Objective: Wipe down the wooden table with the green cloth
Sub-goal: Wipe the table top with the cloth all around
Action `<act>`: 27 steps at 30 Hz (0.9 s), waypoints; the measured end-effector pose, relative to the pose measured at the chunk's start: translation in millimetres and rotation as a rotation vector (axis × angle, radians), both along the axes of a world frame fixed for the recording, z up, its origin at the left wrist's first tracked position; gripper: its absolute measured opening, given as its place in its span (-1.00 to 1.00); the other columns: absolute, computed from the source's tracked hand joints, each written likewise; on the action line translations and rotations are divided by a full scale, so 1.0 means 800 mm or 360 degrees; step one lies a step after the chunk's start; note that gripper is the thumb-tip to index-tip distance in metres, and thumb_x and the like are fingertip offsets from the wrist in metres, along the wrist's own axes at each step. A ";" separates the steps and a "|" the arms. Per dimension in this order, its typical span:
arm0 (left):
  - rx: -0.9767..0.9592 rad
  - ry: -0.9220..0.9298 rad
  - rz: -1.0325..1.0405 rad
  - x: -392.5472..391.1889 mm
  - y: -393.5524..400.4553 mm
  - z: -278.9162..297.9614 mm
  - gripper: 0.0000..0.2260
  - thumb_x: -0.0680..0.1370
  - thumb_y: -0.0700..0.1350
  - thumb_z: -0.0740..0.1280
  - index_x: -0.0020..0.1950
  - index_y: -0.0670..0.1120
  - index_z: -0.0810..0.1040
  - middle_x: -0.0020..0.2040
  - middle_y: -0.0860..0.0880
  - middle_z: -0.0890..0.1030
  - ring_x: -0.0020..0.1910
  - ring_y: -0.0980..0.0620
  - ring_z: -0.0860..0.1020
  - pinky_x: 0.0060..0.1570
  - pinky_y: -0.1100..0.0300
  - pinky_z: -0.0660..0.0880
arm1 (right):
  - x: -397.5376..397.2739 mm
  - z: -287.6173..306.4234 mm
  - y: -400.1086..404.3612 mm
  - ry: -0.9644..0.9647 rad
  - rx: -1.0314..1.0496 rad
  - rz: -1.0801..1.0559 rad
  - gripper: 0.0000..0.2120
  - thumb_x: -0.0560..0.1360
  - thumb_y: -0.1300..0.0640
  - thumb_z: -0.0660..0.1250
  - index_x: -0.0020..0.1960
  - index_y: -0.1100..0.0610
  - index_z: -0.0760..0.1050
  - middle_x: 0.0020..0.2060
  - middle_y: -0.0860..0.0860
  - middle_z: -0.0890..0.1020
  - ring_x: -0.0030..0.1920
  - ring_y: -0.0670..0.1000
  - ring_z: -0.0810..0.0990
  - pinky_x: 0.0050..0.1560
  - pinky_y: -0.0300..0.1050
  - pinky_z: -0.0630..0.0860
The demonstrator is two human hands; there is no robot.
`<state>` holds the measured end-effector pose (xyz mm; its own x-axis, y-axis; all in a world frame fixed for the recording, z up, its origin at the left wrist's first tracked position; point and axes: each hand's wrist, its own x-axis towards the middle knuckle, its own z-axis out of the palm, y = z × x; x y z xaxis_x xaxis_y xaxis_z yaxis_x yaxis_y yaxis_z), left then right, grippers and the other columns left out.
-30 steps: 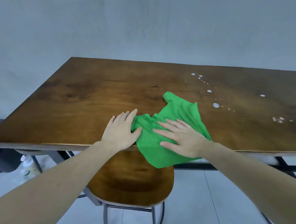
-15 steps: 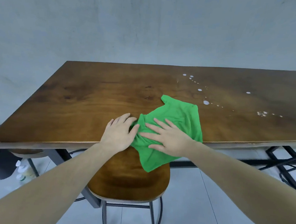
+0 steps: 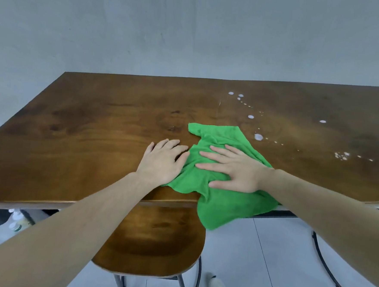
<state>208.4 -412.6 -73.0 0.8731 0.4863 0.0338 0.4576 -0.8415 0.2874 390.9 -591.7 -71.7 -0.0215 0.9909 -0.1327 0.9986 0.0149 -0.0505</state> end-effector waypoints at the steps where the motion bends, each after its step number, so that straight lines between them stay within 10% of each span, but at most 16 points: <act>1: -0.0015 -0.0009 0.0022 0.012 0.004 -0.001 -0.57 0.65 0.20 -0.06 0.47 0.19 0.35 0.55 0.13 0.26 0.55 0.04 0.12 0.52 -0.11 -0.02 | 0.012 0.000 0.013 -0.0001 -0.0006 0.0009 -0.38 0.51 -0.52 -0.18 0.53 -0.43 -0.12 0.60 -0.24 -0.13 0.59 -0.09 -0.25 0.56 0.16 -0.23; 15: -0.0113 -0.0170 0.0482 0.183 0.093 -0.006 -0.53 0.65 0.18 -0.02 0.55 0.13 0.24 0.53 0.10 0.32 0.54 0.06 0.19 0.52 -0.10 0.01 | 0.215 0.001 0.225 -0.0030 -0.0012 0.0091 -0.32 0.50 -0.51 -0.24 0.57 -0.35 -0.09 0.61 -0.22 -0.10 0.60 -0.07 -0.17 0.57 0.12 -0.22; 27: 0.0122 -0.0009 0.0544 0.233 0.103 -0.014 -0.50 0.63 0.26 -0.08 0.56 0.20 0.17 0.59 0.10 0.18 0.57 0.07 0.06 0.54 -0.09 -0.08 | 0.313 -0.014 0.259 0.0017 0.0089 -0.0555 -0.43 0.62 -0.31 -0.22 0.61 -0.24 -0.09 0.62 -0.11 -0.06 0.61 0.04 -0.10 0.57 0.19 -0.14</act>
